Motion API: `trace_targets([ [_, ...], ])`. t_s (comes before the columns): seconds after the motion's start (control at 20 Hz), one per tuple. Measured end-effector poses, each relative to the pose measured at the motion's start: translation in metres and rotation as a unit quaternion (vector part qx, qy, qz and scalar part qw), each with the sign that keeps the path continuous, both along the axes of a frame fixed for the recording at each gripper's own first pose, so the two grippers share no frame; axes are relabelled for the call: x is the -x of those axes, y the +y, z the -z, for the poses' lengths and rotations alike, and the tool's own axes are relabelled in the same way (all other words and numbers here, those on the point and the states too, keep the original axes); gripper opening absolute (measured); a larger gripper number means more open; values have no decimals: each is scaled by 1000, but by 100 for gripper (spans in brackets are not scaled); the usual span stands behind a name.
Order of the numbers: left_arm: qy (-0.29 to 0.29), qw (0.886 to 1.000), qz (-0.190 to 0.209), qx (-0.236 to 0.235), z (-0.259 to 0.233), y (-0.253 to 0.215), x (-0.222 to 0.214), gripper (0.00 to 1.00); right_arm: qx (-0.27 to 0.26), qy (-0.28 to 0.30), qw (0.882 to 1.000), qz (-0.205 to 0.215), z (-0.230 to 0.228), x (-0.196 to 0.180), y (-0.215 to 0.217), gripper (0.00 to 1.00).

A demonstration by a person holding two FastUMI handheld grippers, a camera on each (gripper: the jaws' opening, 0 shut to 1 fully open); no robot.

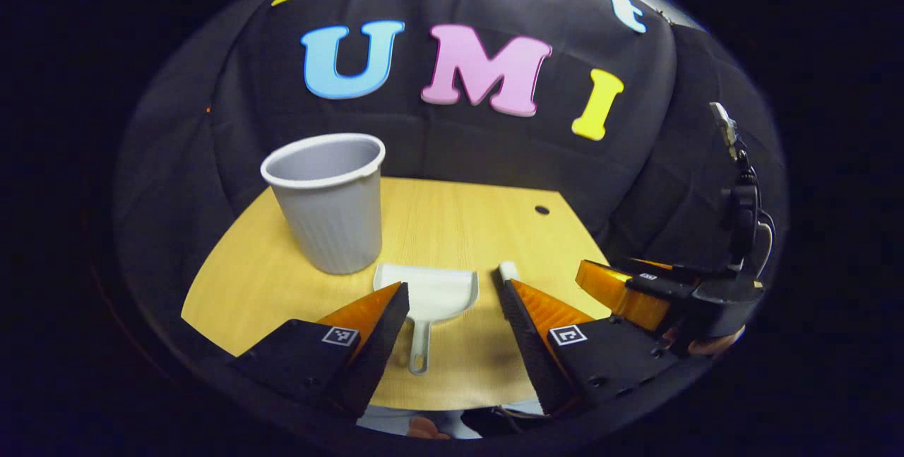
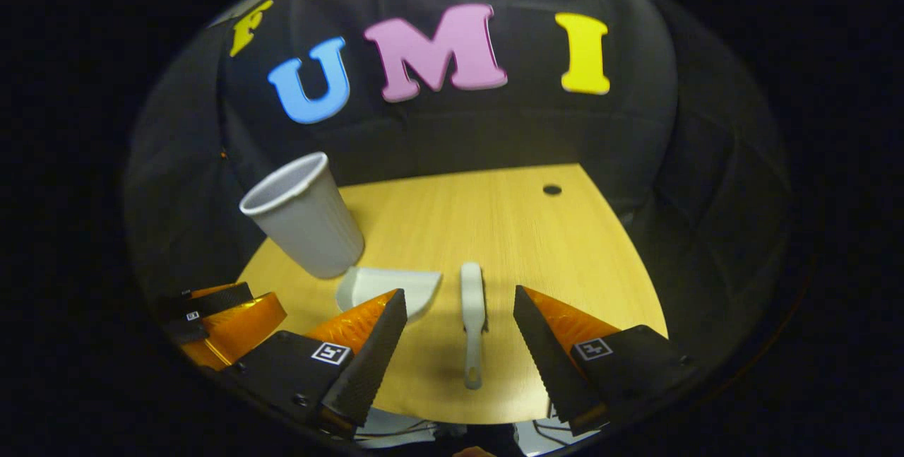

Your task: Pick up the small broom and dustpan from the desktop, sweep the trash into the dustpan with the broom, and then empty the trash into the garbage bin.

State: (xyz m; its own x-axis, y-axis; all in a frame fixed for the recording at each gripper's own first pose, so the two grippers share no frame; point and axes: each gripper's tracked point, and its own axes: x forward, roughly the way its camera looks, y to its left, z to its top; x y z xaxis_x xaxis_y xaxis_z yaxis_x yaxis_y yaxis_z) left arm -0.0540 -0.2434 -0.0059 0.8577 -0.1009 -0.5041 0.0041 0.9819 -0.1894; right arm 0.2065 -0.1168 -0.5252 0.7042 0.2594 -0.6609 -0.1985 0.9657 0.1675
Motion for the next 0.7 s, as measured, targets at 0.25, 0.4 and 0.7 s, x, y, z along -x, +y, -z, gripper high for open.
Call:
trace_targets([
  [0.25, -161, 985, -21, -51, -10, 0, 18, 80, -52, -198, 979, 21, -12, 17, -13, 97],
  [0.4, -172, 984, -24, -40, -9, 3, 15, 80, -32, -239, 970, 9, -22, 25, -9, 97],
  [0.7, -201, 978, -37, -38, -13, 1, 17, 82, -34, -258, 965, 14, -35, 29, -12, 97],
])
